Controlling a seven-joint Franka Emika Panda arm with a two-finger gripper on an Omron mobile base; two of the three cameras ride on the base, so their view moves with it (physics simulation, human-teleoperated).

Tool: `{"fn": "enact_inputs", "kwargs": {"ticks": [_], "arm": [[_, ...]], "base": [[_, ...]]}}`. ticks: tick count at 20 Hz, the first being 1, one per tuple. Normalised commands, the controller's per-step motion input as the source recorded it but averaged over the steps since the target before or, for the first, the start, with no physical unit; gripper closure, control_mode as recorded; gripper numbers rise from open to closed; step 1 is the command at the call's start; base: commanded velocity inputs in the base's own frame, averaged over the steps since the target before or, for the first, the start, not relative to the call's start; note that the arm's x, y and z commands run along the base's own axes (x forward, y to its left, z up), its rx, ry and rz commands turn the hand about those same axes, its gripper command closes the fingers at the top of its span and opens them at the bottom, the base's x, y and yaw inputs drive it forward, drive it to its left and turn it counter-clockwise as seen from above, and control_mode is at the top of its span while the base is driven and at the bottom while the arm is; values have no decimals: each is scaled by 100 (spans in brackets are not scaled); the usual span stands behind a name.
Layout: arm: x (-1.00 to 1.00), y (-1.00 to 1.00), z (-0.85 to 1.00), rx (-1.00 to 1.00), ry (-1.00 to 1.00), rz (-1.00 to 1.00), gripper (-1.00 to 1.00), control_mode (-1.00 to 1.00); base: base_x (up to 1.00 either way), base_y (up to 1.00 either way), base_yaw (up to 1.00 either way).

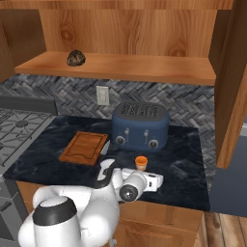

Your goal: Pick the bread, place it on the cutting board, pick the jam, place it on the counter, and close the cabinet.

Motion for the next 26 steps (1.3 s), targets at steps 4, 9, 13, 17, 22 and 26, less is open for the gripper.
{"fn": "enact_inputs", "kwargs": {"ticks": [4, 9, 13, 17, 22, 26], "arm": [[-16, 1, 13, 0, 0, 0, -100, -100], [-12, 0, 20, 0, 0, 0, -100, -100], [-13, 0, 25, 0, 0, 0, -100, -100], [-13, 0, 27, 0, 2, 0, -100, -100], [-18, 0, 26, 0, 2, 0, -100, -100], [-14, 0, 27, 0, 3, 0, -100, -100]], "base": [[0, 0, 0], [0, 0, 0], [0, 0, 0], [0, 0, 0], [0, 0, 0], [0, 0, 0]]}}
